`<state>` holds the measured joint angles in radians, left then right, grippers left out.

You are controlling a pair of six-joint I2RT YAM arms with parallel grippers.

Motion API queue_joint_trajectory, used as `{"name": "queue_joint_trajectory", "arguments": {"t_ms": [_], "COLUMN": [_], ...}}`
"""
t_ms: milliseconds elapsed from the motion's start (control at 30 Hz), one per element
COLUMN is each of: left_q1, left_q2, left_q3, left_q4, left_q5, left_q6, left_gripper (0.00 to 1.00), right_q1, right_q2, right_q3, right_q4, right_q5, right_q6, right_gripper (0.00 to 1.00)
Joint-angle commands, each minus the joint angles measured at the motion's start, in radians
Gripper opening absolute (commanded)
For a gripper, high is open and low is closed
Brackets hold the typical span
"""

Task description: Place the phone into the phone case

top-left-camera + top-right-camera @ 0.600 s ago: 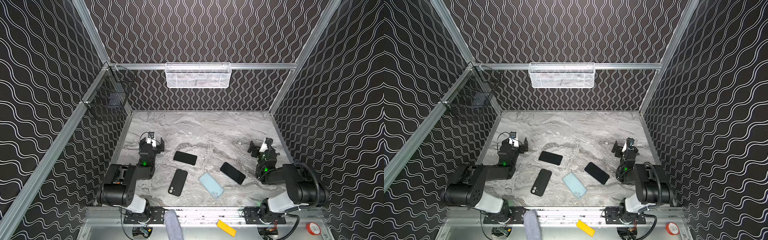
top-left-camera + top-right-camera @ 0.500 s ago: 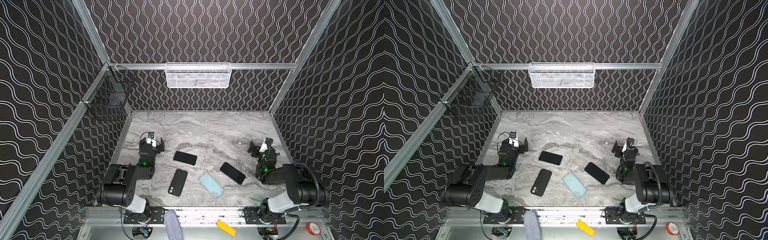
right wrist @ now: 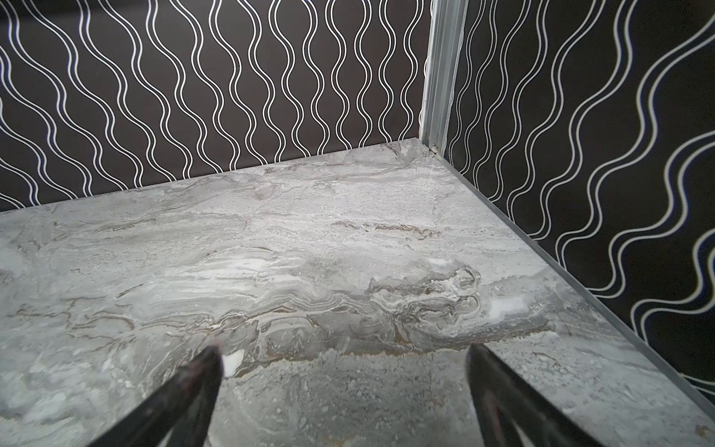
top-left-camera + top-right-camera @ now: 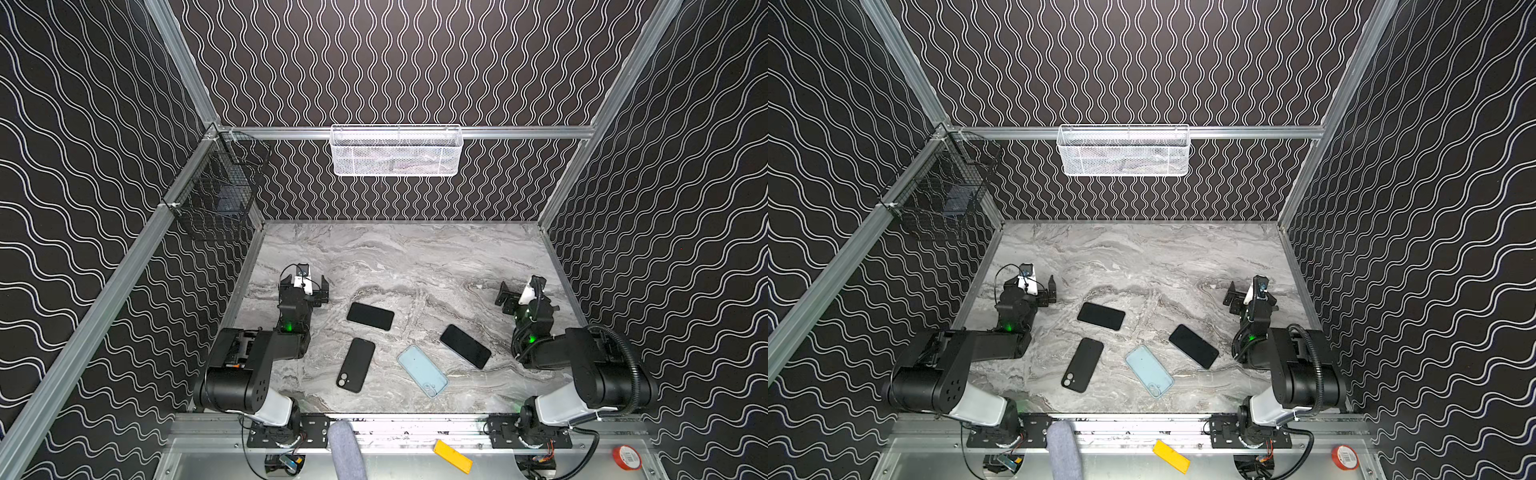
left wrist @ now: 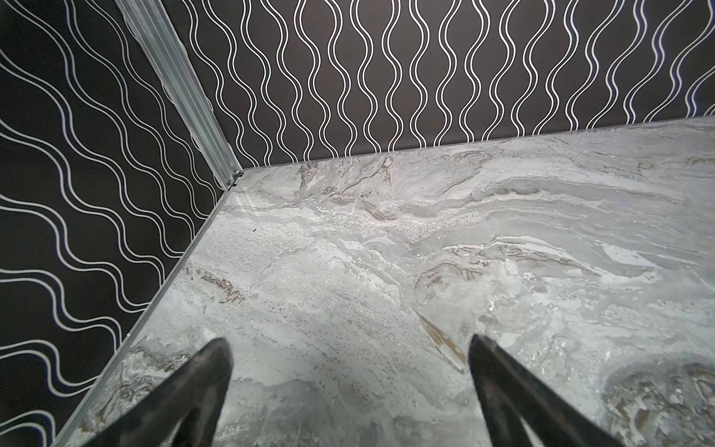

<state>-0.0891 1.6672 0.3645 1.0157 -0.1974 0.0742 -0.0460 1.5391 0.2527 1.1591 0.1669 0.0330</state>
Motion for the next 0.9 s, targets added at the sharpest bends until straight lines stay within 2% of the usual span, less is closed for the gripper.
{"name": "queue_joint_trajectory", "arguments": {"t_ms": [0, 700, 800, 867], "left_q1": [0.0, -0.001, -0.001, -0.001], "left_q2": [-0.003, -0.006, -0.034, -0.095], "left_q3": [0.003, -0.001, -0.012, -0.004], "left_q4": [0.027, 0.028, 0.036, -0.031], "left_q5": [0.002, 0.006, 0.008, -0.024], "left_q6": [-0.017, -0.019, -0.01, -0.028], "left_gripper": [0.99, 0.99, 0.99, 0.99], "right_q1": [0.001, 0.001, 0.001, 0.001], "right_q2": [0.0, 0.0, -0.017, -0.034], "right_q3": [0.002, -0.001, -0.031, -0.051], "right_q4": [0.035, 0.04, 0.082, 0.098], "right_q5": [-0.008, -0.005, 0.083, 0.094], "right_q6": [0.001, 0.002, 0.042, 0.045], "right_gripper": [1.0, 1.0, 1.0, 1.0]}}
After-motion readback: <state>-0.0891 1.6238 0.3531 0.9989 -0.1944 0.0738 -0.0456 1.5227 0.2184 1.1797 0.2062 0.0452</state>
